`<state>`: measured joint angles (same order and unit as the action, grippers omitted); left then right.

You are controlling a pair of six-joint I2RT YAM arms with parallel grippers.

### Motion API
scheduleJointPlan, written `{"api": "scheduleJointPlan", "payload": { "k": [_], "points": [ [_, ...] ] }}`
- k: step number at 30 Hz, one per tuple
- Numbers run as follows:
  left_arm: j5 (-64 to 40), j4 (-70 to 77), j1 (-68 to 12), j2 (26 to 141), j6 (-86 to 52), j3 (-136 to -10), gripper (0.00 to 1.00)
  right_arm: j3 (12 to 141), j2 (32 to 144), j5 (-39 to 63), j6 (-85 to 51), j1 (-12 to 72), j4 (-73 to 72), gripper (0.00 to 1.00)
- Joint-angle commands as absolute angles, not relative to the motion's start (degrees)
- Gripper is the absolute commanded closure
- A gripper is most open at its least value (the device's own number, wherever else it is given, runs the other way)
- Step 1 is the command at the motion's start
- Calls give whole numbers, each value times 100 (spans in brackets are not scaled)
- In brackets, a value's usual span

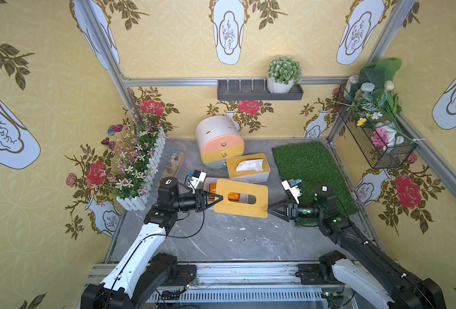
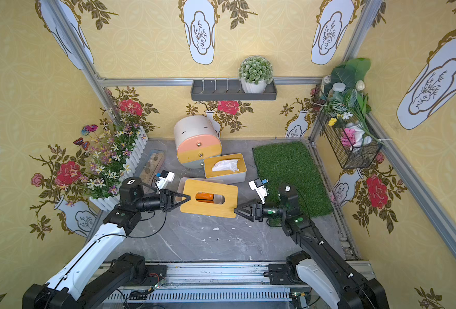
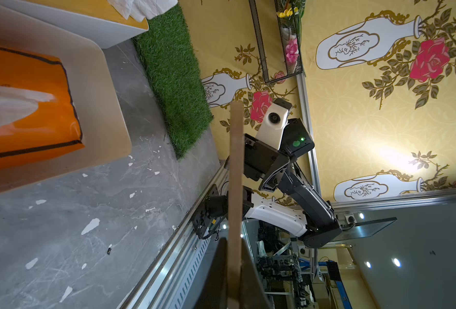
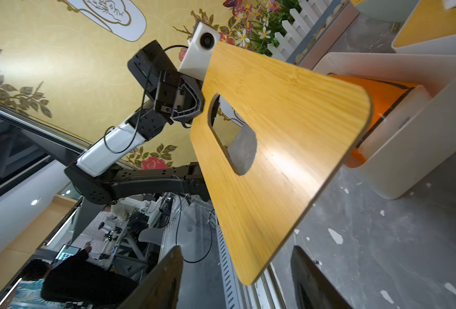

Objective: Put the tissue paper into the tissue box
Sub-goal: Pick up the box lid from the center of the board.

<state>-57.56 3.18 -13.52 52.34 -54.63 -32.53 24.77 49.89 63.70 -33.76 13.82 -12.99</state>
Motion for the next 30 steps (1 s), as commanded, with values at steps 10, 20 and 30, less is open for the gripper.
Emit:
{"api": "scheduleJointPlan", "payload": {
  "k": [10, 20, 30],
  "points": [
    [-6434, 984, -1348, 5055, -5751, -3112, 100, 1970, 5273, 7110, -5412, 1341, -3860, 47],
    [-6442, 1011, -1352, 5018, -5869, -3107, 100, 1504, 5111, 6583, -6763, 1378, -5357, 61],
    [-6415, 1020, -1348, 4975, -5898, -3024, 100, 1280, 5128, 6000, -7383, 1685, -5939, 66]
  ]
}}
